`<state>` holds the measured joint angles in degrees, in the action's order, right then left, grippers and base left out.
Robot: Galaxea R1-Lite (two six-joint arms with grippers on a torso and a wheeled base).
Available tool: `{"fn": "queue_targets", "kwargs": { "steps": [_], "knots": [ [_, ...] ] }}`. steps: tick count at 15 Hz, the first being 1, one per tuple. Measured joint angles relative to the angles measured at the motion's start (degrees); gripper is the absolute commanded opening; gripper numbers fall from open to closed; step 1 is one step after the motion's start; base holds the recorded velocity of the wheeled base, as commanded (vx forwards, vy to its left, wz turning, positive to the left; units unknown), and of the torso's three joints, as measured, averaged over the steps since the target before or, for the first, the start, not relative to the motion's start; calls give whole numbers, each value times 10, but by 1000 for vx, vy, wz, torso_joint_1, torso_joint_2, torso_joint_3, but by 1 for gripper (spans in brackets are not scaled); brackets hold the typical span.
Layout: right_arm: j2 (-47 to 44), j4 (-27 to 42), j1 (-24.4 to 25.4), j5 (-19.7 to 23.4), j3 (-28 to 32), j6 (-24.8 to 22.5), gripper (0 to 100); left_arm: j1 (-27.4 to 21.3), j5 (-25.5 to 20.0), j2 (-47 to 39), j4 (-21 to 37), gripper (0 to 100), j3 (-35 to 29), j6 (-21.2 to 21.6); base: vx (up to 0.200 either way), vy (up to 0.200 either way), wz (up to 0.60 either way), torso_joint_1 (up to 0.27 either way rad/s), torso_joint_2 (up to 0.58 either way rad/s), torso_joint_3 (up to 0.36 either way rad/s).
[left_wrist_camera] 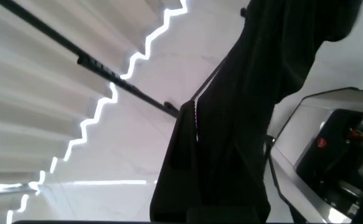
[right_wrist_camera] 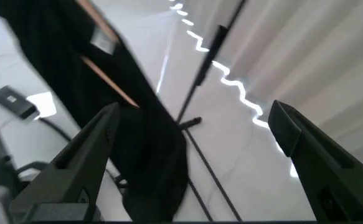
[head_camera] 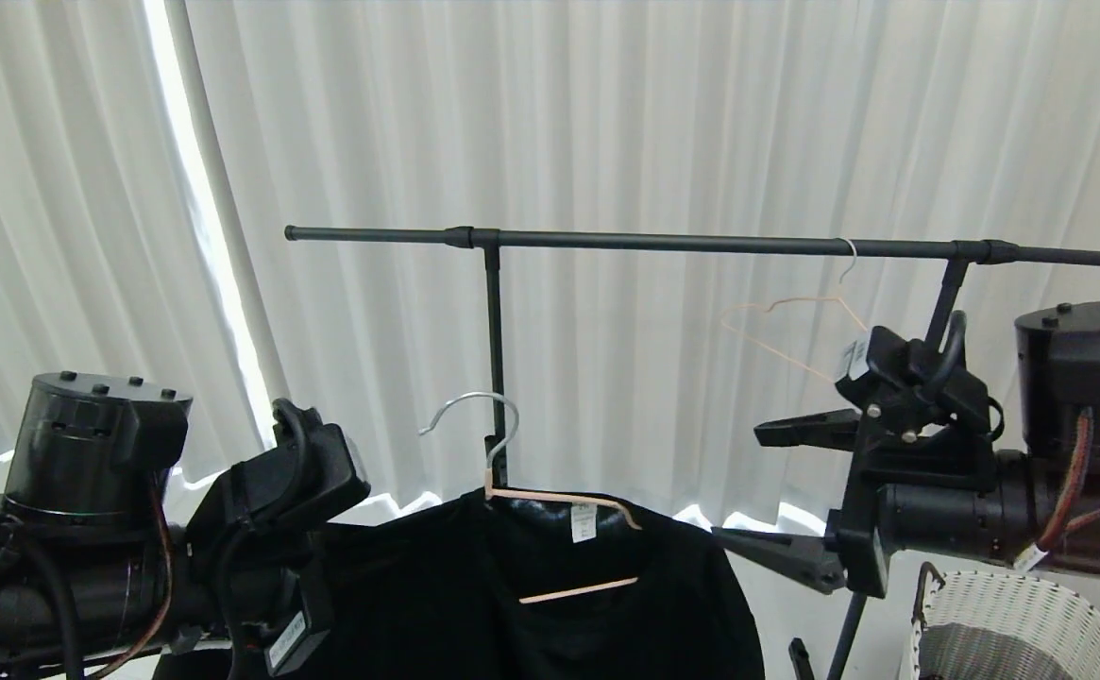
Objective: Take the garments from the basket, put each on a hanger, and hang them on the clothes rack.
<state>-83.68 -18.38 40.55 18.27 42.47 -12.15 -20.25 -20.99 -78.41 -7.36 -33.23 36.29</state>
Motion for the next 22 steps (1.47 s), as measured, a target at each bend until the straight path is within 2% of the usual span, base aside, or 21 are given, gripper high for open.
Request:
{"fn": "queue_targets", "kwargs": {
  "steps": [2,7,10,14,18,19,22],
  "knots": [
    [-21,16,49,-3,28,-2,100,-18,0,-1,-11,0,-1,1,0,0,0,0,0,0],
    [-63,149,118,-12,112,-14,100,-90,0,1,-13,0,1,5,0,0,0,0,0,0],
    [-74,187,128,-13,120,-25,100,-107,1,7,-13,0,0,6,0,0,0,0,0,0],
    [-97,188,142,-50,129,-24,100,-118,1,19,-13,0,-1,6,0,0,0,0,0,0],
    [-106,195,144,-52,134,-24,100,-121,1,31,-13,0,4,6,0,0,0,0,0,0],
    [-107,196,145,-53,135,-24,0,-121,1,32,-13,0,4,6,0,0,0,0,0,0],
    [-107,199,145,-53,133,-28,0,-121,1,34,-13,0,3,6,0,0,0,0,0,0]
  ]
}}
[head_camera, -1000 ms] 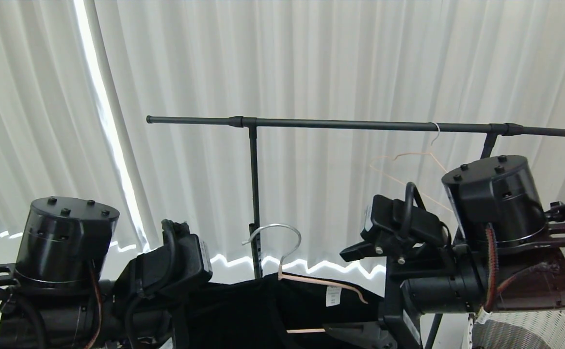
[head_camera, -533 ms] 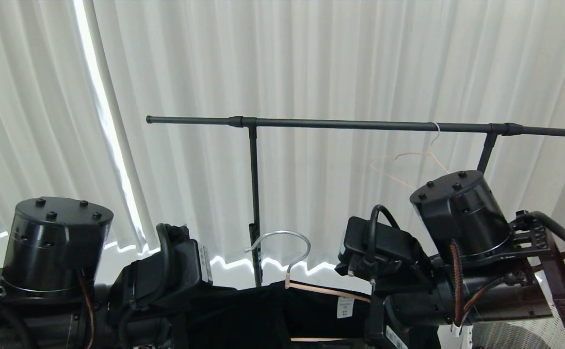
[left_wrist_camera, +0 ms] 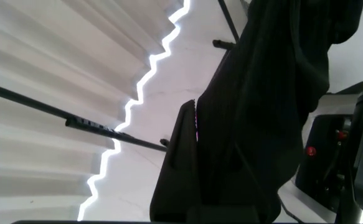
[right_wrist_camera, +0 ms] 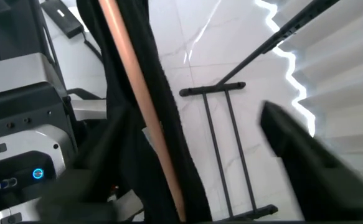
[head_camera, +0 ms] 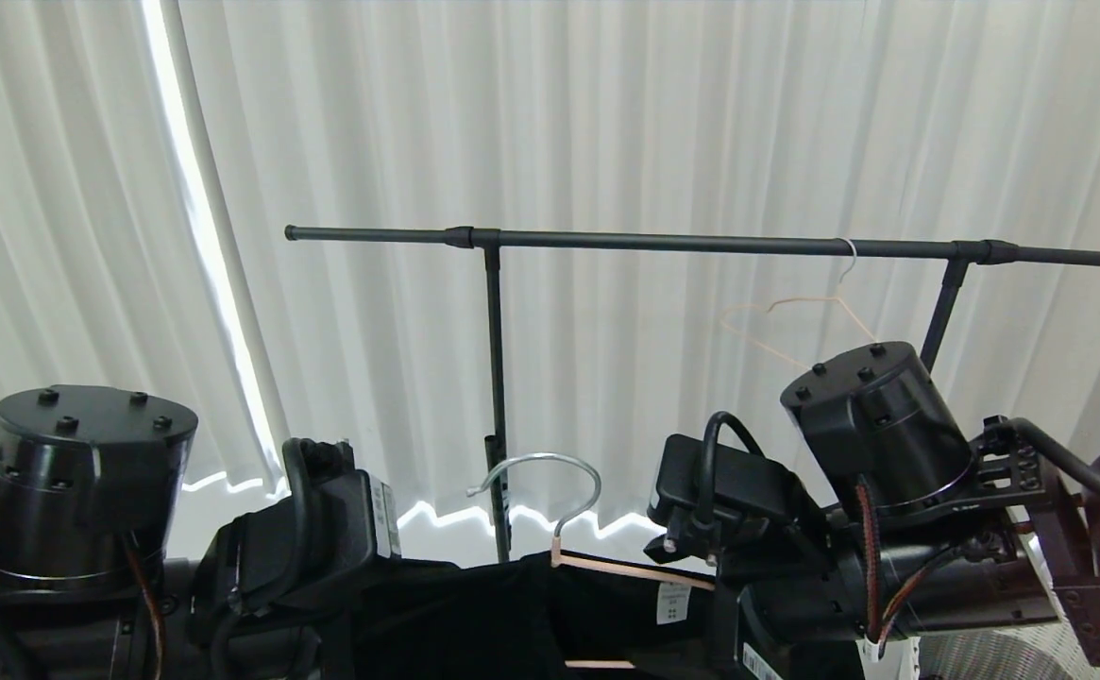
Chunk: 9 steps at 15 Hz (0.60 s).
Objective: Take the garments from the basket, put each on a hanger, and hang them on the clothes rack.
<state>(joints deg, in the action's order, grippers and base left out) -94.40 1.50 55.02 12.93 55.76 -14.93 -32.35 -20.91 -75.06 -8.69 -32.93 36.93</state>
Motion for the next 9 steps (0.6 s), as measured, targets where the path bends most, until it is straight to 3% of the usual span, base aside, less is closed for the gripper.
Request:
{"fn": "queue_targets", "kwargs": {
  "steps": [7,8,9],
  "knots": [
    [-1,-3,-1,-12,-2,-18,0,0,2,7,0,0,1,0,0,0,0,0,0,0],
    [0,-4,-2,-12,-2,-23,0,0,3,8,-1,100,2,0,0,0,0,0,0,0],
    [0,-3,-3,-14,-2,-28,0,0,3,9,0,100,3,1,0,0,0,0,0,0]
  ]
}}
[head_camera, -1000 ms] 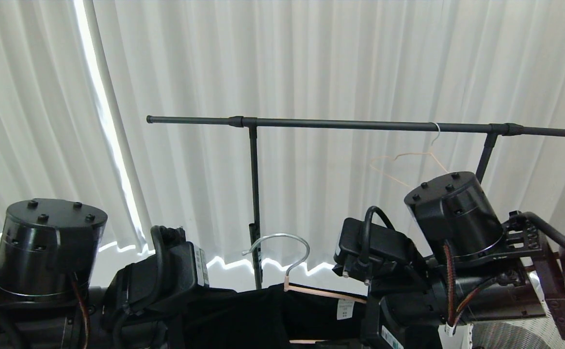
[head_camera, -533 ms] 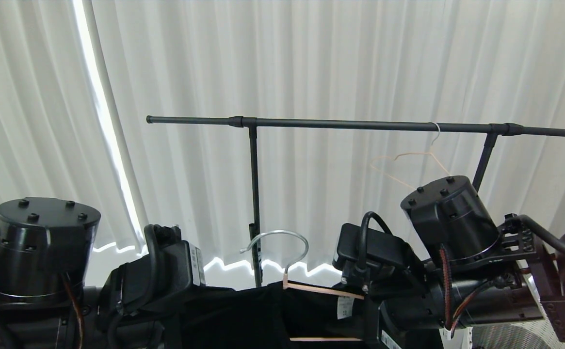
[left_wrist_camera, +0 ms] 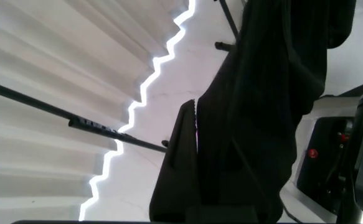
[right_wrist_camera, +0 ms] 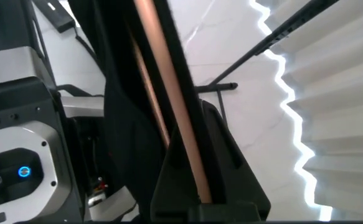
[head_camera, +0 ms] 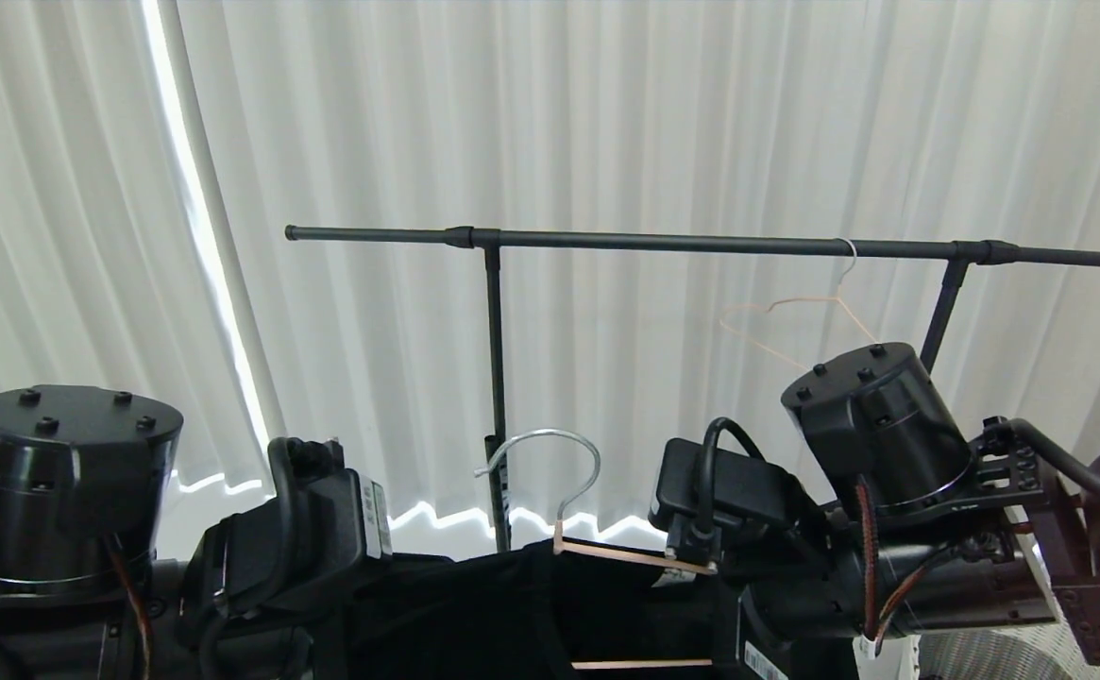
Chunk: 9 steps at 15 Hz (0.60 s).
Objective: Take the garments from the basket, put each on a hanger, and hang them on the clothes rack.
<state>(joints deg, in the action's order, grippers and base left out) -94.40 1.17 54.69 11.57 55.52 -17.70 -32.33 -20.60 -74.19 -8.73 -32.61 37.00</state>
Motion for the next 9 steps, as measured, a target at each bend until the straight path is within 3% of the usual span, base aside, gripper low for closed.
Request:
{"fn": "queue_targets", "kwargs": {
  "steps": [6,9],
  "knots": [
    [15,0,-23,0,-8,-29,0,2,0,12,0,100,14,-1,0,0,0,0,0,0],
    [35,-1,-42,2,-20,-39,0,38,0,25,0,100,41,-2,0,0,0,0,0,0]
  ]
}}
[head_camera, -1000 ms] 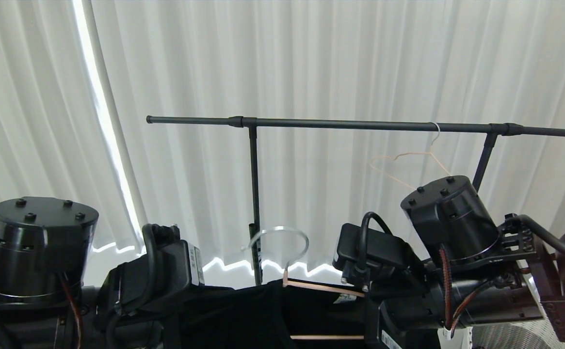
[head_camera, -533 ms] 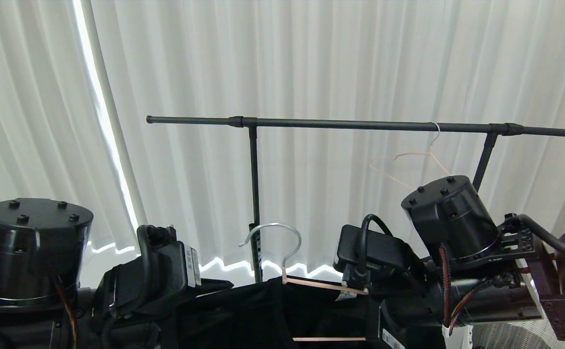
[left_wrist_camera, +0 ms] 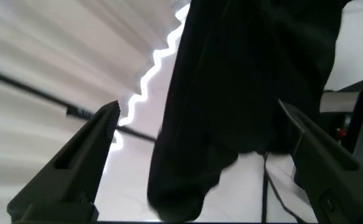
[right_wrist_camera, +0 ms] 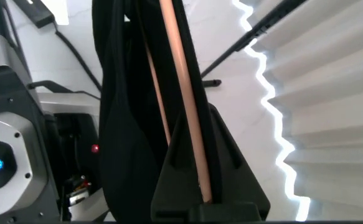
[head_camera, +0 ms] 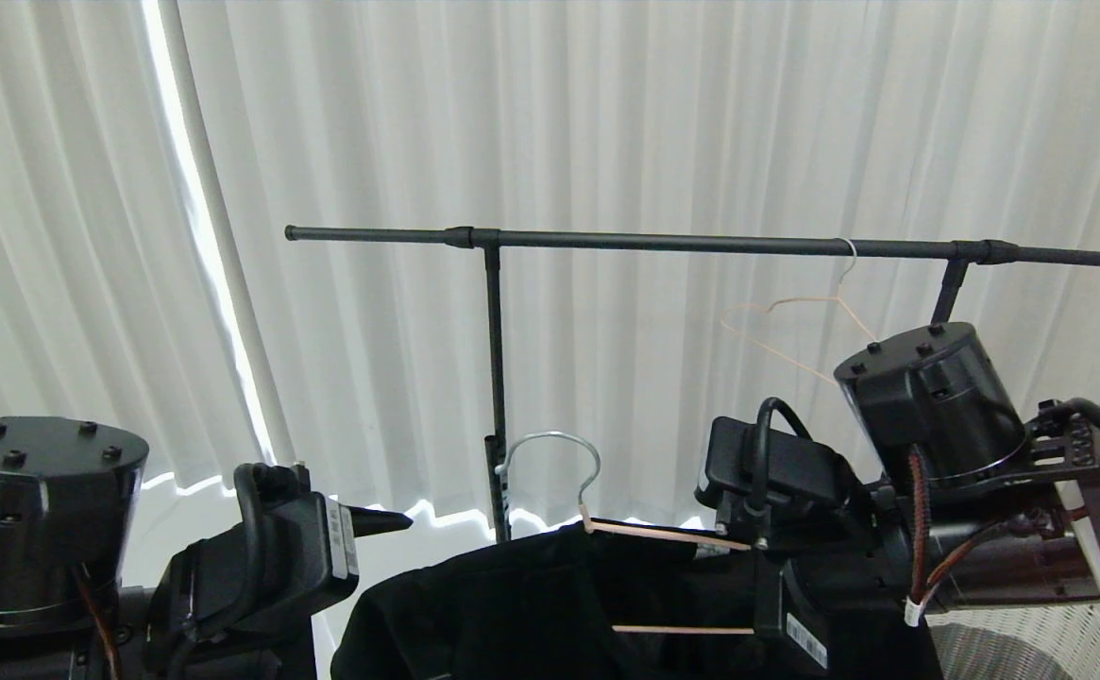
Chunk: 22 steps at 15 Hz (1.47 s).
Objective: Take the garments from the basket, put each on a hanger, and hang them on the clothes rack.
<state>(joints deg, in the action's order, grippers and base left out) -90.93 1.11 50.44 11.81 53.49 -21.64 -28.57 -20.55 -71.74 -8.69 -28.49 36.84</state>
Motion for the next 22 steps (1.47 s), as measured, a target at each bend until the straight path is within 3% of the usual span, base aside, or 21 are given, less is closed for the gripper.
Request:
{"fn": "queue_targets", "kwargs": {
  "steps": [4,6,11,14,15,19,22],
  "knots": [
    [41,-4,-10,5,-14,-10,0,96,0,9,0,100,40,0,0,0,0,0,0,0],
    [61,-40,-11,14,-19,-22,0,127,0,8,0,100,53,1,0,0,0,0,0,0],
    [84,-62,-8,30,-23,-75,0,177,0,-9,0,100,71,-3,0,0,0,0,0,0],
    [85,-62,-7,29,-24,-76,0,209,-3,-13,0,100,71,-4,0,0,0,0,0,0],
    [86,-62,-7,29,-24,-75,0,213,-4,-13,0,0,72,-4,0,0,0,0,0,0],
    [86,-63,-10,29,-26,-74,0,217,-4,-13,0,0,73,-3,0,0,0,0,0,0],
    [89,-64,-39,29,-44,-73,0,251,-3,-12,0,0,72,-4,0,0,0,0,0,0]
  ]
}}
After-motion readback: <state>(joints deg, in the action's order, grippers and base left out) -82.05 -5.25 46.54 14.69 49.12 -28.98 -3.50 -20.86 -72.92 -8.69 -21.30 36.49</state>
